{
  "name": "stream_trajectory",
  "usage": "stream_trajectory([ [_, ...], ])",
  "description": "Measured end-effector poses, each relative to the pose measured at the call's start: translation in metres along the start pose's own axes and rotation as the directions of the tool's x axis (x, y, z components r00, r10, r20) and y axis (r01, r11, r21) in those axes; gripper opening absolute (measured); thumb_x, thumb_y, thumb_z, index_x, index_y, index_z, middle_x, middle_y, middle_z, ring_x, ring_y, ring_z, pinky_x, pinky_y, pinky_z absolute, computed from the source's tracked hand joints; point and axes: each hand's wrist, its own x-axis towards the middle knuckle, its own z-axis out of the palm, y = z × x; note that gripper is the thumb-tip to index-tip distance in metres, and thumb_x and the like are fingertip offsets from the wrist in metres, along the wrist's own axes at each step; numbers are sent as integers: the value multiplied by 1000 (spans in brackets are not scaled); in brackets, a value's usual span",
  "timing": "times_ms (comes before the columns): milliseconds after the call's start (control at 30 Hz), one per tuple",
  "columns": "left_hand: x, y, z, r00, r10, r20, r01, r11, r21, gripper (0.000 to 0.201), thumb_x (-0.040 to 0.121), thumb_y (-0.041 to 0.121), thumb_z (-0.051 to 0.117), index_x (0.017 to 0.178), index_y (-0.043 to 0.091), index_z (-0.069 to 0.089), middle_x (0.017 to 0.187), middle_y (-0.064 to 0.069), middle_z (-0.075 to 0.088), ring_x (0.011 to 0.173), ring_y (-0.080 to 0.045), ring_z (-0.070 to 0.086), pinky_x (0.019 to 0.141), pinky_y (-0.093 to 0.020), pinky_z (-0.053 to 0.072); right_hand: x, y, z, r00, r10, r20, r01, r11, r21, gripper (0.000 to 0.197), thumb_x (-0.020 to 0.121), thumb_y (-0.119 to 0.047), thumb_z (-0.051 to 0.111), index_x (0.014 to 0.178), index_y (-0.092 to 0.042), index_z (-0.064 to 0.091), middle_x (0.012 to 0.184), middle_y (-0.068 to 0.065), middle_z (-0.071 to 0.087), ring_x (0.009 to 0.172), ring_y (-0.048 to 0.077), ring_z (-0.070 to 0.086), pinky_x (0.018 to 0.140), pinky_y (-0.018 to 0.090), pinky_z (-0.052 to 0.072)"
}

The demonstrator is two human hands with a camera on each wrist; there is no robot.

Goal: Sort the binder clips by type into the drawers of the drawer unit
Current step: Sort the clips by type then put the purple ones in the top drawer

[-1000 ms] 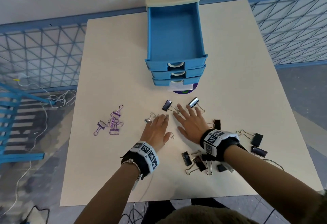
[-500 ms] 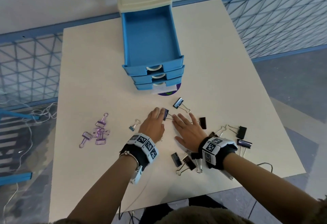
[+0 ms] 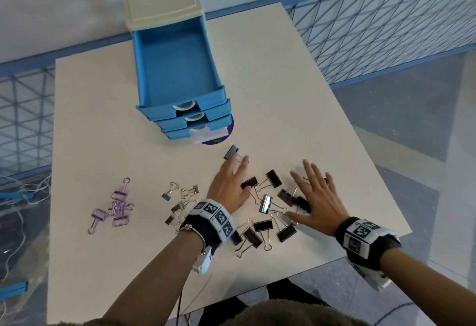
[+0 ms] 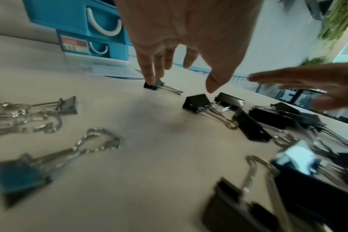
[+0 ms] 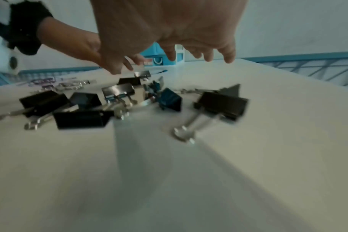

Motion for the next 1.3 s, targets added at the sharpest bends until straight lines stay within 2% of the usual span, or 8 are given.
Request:
stream_trajectory([
  [133,20,-7,-1,996,-76,38,73,995,70,81,85,39,57,145,18,6,156,-14,-5,143,-31,4,118,-43,19,-19,19,6,994,99,46,-98,995,-10,116,56,-91,35,145,-27,-3,153,14,-16,139,34,-10,108,54,-1],
  [300,17,5,12,992,-62,110,52,994,91,74,90,39,49,146,16,6,156,-10,-9,144,-27,-1,118,-41,15,-26,25,17,985,151,87,-156,987,47,128,48,-93,38,143,-25,-14,150,13,-25,138,33,-20,109,51,-4],
  [533,-23,21,29,991,77,114,-82,996,44,68,94,43,33,144,26,-9,153,0,-23,143,-18,-12,118,-43,2,-16,13,26,995,9,102,-16,998,65,122,51,-95,27,140,-27,-21,150,12,-24,139,31,-19,111,48,-5],
  [733,-87,-1,57,998,50,50,-52,998,45,86,82,69,25,142,27,-21,149,1,-34,139,-14,-26,116,-37,-10,-2,11,24,986,-113,120,113,994,11,121,53,-95,28,145,-24,-6,150,8,-30,136,21,-33,112,51,-4],
  [833,-102,-5,76,999,-8,39,7,999,49,88,82,70,26,142,24,-20,150,-1,-31,141,-19,-22,116,-40,-6,1,11,24,976,-148,157,155,987,-36,120,55,-94,27,145,-22,-6,146,2,-39,138,25,-25,112,54,-5],
  [967,-99,3,85,998,-69,12,69,998,3,85,82,73,15,143,23,-15,152,-3,-19,142,-23,-12,115,-46,4,6,8,23,962,-213,171,230,969,-90,113,60,-91,24,145,-20,0,154,6,-15,140,31,0,107,57,1],
  [1100,-81,12,89,998,-58,-9,58,998,0,85,82,73,15,144,21,-12,152,-4,-22,142,-26,-7,113,-48,6,14,5,20,948,-237,210,269,953,-137,108,63,-89,26,145,-19,17,153,15,13,139,31,8,105,60,7],
  [1300,-55,25,86,999,-32,-18,32,999,-6,87,78,77,9,143,25,-14,153,-9,-15,141,-23,-15,114,-47,-3,26,10,15,942,-261,209,294,944,-147,99,69,-85,22,144,-21,16,152,15,19,138,30,12,103,61,10],
])
